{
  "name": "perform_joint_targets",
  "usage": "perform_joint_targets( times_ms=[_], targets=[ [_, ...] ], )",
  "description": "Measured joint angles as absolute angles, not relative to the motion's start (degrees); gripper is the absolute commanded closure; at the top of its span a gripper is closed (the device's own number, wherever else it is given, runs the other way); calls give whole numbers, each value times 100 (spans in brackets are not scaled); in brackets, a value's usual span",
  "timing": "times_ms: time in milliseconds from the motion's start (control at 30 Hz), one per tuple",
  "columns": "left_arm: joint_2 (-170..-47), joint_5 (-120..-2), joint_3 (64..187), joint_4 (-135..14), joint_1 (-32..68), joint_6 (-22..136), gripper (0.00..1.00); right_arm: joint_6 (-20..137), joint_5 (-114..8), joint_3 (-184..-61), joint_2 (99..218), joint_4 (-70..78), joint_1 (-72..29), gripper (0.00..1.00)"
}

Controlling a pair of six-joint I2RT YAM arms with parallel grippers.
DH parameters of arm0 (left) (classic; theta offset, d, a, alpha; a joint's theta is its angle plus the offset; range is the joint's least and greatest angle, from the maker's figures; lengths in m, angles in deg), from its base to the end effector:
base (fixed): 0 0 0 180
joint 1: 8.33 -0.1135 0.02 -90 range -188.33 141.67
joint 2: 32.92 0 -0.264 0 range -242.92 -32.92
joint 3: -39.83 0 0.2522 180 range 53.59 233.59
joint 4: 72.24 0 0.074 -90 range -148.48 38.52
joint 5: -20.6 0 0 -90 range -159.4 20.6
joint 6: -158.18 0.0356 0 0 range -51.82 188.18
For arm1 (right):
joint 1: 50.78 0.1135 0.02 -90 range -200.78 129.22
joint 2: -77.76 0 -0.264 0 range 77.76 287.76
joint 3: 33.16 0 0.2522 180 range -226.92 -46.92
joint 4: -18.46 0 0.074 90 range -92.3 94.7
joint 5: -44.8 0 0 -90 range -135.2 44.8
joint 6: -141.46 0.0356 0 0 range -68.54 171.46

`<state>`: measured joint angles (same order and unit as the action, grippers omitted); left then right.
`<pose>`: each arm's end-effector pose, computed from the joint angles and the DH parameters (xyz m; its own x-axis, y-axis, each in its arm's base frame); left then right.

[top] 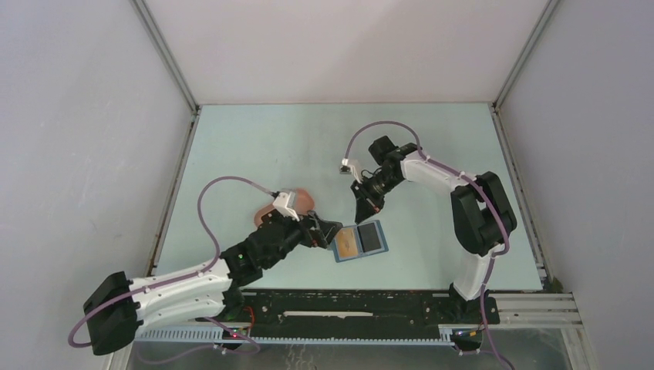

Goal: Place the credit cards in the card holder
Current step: Insert the credit card into the card holder, then turn over the card slot in the card holder.

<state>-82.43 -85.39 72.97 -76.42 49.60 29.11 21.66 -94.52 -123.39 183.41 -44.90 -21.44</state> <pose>0.1126 -0.1612 0.2203 -0.5104 -0.3266 -0.7955 0.4508 0.6862 -0.5709 0.2947 0.1966 0.2053 -0.5193 -0.6635 -0.5385 -0.8137 0.1915 0.5488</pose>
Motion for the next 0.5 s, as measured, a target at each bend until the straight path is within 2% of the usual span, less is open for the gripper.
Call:
perform_joint_targets(
  times_ms=[200,500],
  targets=[
    [-8092,-8323,6868,-8105,4846,2706,2,2081,-9284,-12339,18378,-4530,-1906,96],
    [-8927,-7938,6820,-8735,4807,2264,10,2020,-8945,-12339,18627,-4567,-1799,98]
  ],
)
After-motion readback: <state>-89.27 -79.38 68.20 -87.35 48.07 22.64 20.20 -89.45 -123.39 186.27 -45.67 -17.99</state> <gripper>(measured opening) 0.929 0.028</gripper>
